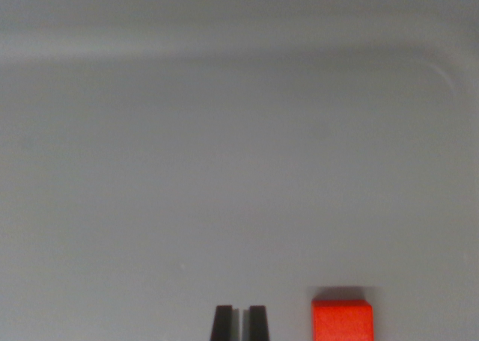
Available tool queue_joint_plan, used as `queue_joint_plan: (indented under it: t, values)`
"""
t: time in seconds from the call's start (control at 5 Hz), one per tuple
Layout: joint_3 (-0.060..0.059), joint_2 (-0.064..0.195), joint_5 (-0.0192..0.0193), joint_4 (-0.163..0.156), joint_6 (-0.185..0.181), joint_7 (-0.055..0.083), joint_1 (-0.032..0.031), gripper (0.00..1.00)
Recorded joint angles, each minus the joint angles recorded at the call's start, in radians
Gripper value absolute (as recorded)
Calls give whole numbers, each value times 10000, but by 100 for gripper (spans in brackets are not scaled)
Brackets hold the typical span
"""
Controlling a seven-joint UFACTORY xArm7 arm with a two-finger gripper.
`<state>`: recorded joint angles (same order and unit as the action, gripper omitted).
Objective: Reach red block
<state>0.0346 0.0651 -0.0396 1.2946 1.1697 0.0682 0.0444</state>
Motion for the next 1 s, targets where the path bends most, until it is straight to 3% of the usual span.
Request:
queue_joint_plan:
  t: [0.2, 0.4, 0.6, 0.8, 1.0]
  values:
    - [61, 124, -10, -366, -463, 48, 63, 0]
    - [61, 124, -10, -366, -463, 48, 63, 0]
    - [124, 251, -20, -740, -935, 97, 126, 0]
    - [124, 251, -20, -740, -935, 97, 126, 0]
    - [188, 380, -30, -1119, -1414, 146, 191, 0]
